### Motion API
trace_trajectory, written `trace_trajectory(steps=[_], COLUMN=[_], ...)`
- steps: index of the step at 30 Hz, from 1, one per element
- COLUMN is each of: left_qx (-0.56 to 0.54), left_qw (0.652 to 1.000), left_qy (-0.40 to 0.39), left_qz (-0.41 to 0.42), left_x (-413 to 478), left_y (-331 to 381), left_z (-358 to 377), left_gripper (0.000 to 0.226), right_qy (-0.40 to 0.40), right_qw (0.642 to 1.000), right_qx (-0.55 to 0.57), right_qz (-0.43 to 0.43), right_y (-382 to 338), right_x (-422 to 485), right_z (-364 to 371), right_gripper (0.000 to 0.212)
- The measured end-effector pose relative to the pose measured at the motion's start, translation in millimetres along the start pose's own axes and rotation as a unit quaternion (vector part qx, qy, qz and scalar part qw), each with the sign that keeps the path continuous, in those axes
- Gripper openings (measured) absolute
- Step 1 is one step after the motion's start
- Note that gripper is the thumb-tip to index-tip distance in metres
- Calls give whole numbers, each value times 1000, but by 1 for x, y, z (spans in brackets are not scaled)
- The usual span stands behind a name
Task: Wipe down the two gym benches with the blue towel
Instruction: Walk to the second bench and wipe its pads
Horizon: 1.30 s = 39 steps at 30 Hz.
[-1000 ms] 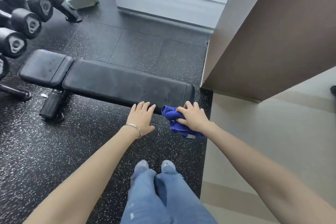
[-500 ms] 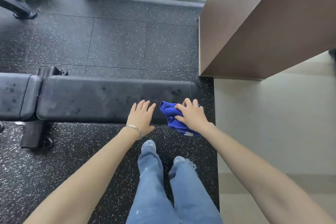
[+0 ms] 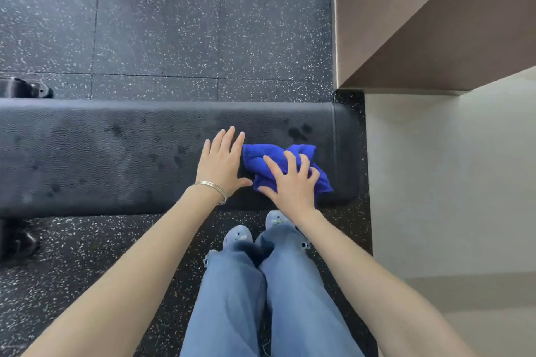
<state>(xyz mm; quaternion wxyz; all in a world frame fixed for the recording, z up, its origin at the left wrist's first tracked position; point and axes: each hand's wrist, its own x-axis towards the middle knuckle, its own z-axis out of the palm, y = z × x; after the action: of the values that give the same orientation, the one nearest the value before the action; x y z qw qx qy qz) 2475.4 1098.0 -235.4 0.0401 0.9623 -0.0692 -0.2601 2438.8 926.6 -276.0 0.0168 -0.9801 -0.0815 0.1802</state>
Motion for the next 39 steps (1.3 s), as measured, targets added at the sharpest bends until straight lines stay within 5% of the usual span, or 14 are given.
trace_trajectory(steps=[6,13,20,27,31,35,39], left_qx=[9,1,22,45,60,59,58], left_qw=[1000,1000,1000,999,998,998,998], left_qy=[28,16,-13,-30,-31,-34,-26], left_qz=[2,-16,13,0,-4,-14,-8], left_x=[29,74,95,93,96,95,90], left_y=[-28,-31,-7,6,6,9,11], left_z=[8,-8,-12,-2,0,0,-1], left_gripper=[114,110,110,116,121,121,117], right_qy=[186,25,219,210,102,-1,154], right_qw=[982,998,975,976,987,995,981], right_qx=[-21,48,39,25,36,61,81], right_qz=[-22,43,28,42,119,79,83], right_y=[0,6,76,79,79,107,125], right_x=[64,183,73,71,151,186,111], right_z=[4,-35,-5,-3,-32,-40,-27], right_gripper=[38,47,34,35,39,46,37])
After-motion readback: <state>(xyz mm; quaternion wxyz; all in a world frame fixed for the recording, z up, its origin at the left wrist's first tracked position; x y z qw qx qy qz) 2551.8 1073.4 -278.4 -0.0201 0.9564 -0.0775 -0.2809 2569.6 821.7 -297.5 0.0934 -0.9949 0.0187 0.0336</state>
